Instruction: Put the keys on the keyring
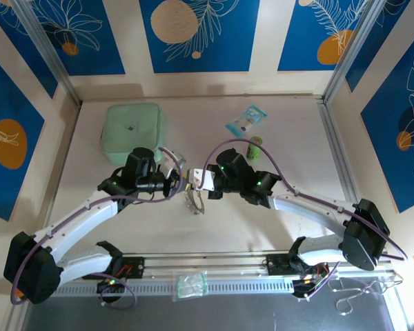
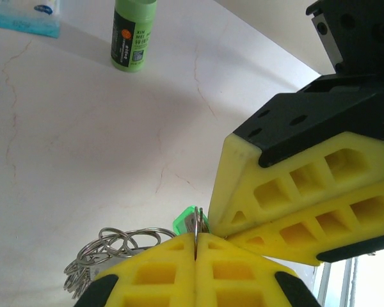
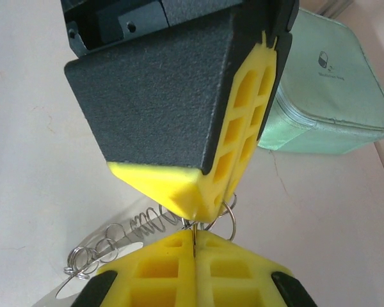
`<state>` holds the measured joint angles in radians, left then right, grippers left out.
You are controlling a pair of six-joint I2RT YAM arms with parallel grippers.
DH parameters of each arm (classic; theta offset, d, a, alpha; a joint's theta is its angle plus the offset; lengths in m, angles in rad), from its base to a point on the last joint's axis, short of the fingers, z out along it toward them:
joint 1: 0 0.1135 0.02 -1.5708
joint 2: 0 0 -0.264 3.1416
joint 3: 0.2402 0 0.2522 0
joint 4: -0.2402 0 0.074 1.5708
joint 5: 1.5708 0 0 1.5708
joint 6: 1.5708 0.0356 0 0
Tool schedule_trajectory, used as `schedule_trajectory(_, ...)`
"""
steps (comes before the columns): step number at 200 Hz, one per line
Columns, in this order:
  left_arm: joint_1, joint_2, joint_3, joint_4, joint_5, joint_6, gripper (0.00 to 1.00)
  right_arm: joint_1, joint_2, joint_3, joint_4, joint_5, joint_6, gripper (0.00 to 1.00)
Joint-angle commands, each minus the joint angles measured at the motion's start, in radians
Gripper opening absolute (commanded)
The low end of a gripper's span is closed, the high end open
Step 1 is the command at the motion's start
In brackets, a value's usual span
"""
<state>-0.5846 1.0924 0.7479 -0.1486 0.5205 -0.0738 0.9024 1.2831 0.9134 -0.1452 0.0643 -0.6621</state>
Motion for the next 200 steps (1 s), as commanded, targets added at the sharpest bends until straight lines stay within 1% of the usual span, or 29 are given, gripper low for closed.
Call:
schedule_trajectory(1, 0.005, -0.041, -0.009, 0.105, -0.006, 0.003, 0.0, 0.011, -0.045, -0.031, 0.008, -0.031, 0.003, 0.0)
schedule_trajectory(20, 0.005, -0.052, -0.024, 0.135, -0.012, 0.021, 0.0, 0.018, -0.06, -0.044, 0.008, -0.03, 0.002, 0.0)
schedule_trajectory(28, 0.006, -0.059, -0.036, 0.162, -0.011, 0.026, 0.0, 0.022, -0.065, -0.048, 0.007, -0.031, 0.001, 0.05)
schedule_trajectory(41, 0.003, -0.072, -0.057, 0.202, -0.011, 0.039, 0.0, 0.026, -0.072, -0.054, 0.004, -0.032, 0.007, 0.17)
schedule_trajectory(54, 0.002, -0.077, -0.072, 0.221, -0.006, 0.065, 0.0, 0.025, -0.087, -0.058, 0.003, -0.04, 0.019, 0.27)
schedule_trajectory(67, -0.001, -0.081, -0.085, 0.236, -0.002, 0.096, 0.0, 0.018, -0.109, -0.062, -0.008, -0.066, 0.038, 0.34)
schedule_trajectory(73, -0.003, -0.084, -0.096, 0.249, 0.001, 0.112, 0.0, 0.014, -0.121, -0.063, -0.019, -0.087, 0.05, 0.35)
schedule_trajectory(86, -0.004, -0.096, -0.126, 0.303, 0.009, 0.145, 0.0, -0.022, -0.148, -0.066, -0.044, -0.152, 0.096, 0.36)
schedule_trajectory(109, -0.011, -0.115, -0.19, 0.431, 0.052, 0.213, 0.0, -0.175, -0.193, -0.093, -0.047, -0.367, 0.229, 0.35)
schedule_trajectory(123, -0.014, -0.122, -0.216, 0.498, 0.09, 0.263, 0.0, -0.236, -0.191, -0.096, -0.03, -0.452, 0.314, 0.33)
schedule_trajectory(143, -0.016, -0.123, -0.227, 0.531, 0.135, 0.332, 0.0, -0.252, -0.171, -0.09, 0.006, -0.511, 0.374, 0.31)
schedule_trajectory(172, -0.017, -0.109, -0.228, 0.537, 0.17, 0.405, 0.0, -0.254, -0.134, -0.093, 0.113, -0.538, 0.449, 0.28)
schedule_trajectory(200, -0.018, -0.101, -0.245, 0.575, 0.2, 0.422, 0.0, -0.252, -0.108, -0.09, 0.14, -0.547, 0.427, 0.24)
